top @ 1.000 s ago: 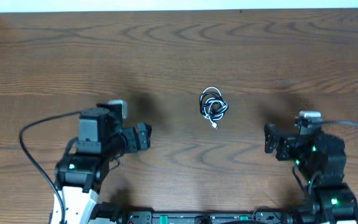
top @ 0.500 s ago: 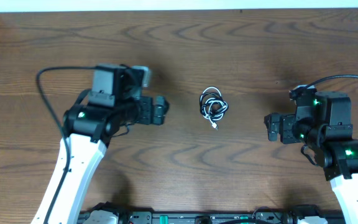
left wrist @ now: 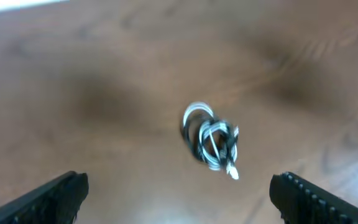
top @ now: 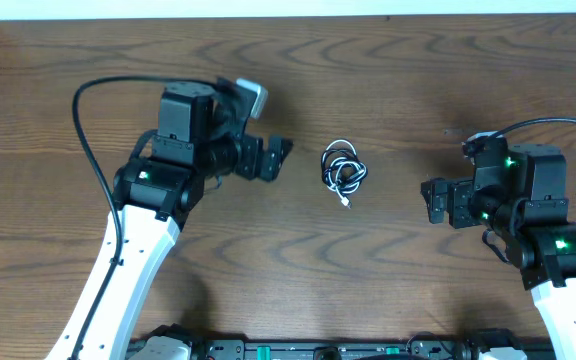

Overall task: Untangle cables
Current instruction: 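Lower the left gripper onto the black-and-white cable bundle and grasp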

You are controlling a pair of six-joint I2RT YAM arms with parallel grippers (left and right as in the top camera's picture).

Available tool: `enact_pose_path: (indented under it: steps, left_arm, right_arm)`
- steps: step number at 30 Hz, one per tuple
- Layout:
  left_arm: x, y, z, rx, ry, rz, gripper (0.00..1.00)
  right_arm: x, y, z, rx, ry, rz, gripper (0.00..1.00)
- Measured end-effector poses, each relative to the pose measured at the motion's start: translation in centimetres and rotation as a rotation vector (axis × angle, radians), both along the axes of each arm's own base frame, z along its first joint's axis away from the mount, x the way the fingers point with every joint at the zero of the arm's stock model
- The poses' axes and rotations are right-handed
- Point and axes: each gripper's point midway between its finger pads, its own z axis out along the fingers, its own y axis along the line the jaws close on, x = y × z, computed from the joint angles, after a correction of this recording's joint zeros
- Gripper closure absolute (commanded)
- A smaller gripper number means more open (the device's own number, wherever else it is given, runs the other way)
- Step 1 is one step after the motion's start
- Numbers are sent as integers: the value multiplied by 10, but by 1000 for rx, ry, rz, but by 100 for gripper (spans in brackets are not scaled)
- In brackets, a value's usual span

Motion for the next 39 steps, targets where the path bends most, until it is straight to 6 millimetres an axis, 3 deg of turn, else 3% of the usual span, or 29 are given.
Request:
enact_pose_path:
  steps: [5,9,13,16,18,24,27,32,39]
  left_arm:
    - [28,12,21,-28,-99,150,2]
    - [34,23,29,-22,-92,233,2]
    - [38,33,55,4,-90,298,2]
    - [42,36,53,44,-32,316,3]
    - [45,33,37,76,40,315,2]
    - [47,-1,-57,145,333,211,2]
    - [49,-18,-83,124,403,159,1]
    - [56,-44,-128,112,480,100,19]
    - [35,-79,-195,180,615,14,25]
  right_arm:
    - [1,0,1,1,-6,0,1]
    - [1,0,1,1,-8,0,1]
    - [2,0,1,1,-8,0,1]
    - [2,0,1,1,-8,0,1]
    - [2,0,1,1,-8,0,1]
    - [1,0,1,1,-8,0,1]
    - [1,0,1,1,-5,0,1]
    - [1,0,0,0,-1,0,1]
    - [0,0,0,0,0,0,1]
